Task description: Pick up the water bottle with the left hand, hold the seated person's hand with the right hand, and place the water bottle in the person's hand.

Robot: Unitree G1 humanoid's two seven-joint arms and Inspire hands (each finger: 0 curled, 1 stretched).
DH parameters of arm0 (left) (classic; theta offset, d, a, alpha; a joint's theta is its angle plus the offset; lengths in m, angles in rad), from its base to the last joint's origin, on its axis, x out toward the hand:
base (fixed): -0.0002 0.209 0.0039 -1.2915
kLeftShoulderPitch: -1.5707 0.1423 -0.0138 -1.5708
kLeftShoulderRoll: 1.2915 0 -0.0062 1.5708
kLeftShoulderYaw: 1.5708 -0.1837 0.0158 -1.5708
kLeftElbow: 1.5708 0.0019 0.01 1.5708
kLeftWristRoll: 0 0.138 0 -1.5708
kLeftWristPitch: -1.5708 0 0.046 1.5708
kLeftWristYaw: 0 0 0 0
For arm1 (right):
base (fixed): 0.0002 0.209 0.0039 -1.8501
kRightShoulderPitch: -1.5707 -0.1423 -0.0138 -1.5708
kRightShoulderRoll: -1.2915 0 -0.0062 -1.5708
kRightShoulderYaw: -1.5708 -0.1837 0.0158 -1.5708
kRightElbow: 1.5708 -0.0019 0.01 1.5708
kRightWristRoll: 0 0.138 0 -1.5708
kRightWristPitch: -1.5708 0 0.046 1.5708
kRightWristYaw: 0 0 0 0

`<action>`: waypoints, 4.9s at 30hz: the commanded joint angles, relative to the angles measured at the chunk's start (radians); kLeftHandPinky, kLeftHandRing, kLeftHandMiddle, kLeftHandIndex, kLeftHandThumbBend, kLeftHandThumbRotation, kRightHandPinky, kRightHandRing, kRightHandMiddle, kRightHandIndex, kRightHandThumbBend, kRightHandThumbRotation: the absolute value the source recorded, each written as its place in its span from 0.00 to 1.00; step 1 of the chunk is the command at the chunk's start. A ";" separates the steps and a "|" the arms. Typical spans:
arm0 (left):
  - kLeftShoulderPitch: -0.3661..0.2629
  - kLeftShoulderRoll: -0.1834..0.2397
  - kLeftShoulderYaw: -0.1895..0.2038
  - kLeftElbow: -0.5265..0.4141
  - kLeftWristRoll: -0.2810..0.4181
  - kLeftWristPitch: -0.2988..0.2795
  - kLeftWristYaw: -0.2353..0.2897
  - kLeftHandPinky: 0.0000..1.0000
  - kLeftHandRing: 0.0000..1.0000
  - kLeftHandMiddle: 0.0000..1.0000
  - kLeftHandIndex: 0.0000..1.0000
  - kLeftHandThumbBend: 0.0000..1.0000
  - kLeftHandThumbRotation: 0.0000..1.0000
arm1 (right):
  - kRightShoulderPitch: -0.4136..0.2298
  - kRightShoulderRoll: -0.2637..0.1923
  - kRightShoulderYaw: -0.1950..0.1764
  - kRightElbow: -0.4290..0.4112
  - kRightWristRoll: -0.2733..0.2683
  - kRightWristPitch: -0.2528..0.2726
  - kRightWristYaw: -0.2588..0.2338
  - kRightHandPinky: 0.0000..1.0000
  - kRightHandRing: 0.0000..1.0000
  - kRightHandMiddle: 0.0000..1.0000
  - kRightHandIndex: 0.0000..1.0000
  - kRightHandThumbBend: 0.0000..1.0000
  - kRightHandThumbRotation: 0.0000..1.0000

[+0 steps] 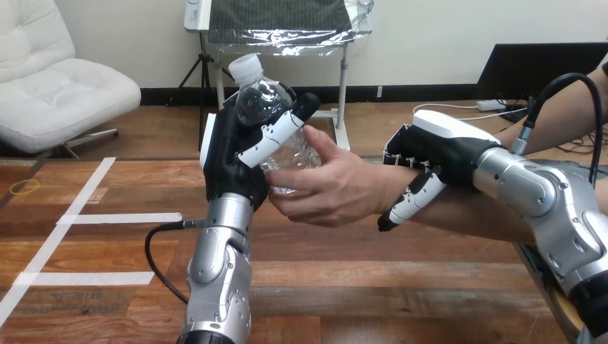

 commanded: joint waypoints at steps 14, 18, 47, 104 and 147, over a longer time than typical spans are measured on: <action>-0.063 -0.053 -0.046 -0.008 0.013 -0.019 -0.035 0.25 0.28 0.32 0.34 0.74 0.00 | -0.071 0.024 0.001 -0.001 -0.002 0.010 -0.007 0.19 0.25 0.33 0.36 0.87 0.07; -0.057 -0.055 -0.048 -0.012 0.013 -0.012 -0.034 0.25 0.28 0.32 0.34 0.74 0.00 | -0.068 0.023 -0.001 0.003 0.000 0.004 -0.010 0.19 0.24 0.32 0.36 0.88 0.07; -0.033 -0.022 -0.068 -0.020 0.053 -0.002 -0.056 0.25 0.29 0.33 0.35 0.75 0.00 | -0.023 0.001 -0.028 -0.010 0.038 -0.010 -0.004 0.20 0.27 0.34 0.35 0.87 0.04; 0.264 0.130 -0.125 -0.460 0.194 0.032 0.009 1.00 0.93 0.87 0.81 0.98 0.91 | 0.252 -0.163 -0.164 -0.267 0.243 -0.027 0.161 0.71 0.82 0.84 0.83 1.00 0.69; 0.523 0.141 -0.133 -0.807 0.088 0.124 -0.024 0.87 0.87 0.85 0.81 0.88 1.00 | 0.456 0.003 -0.364 -0.396 0.389 -0.194 -0.195 0.71 0.85 0.88 0.91 0.99 1.00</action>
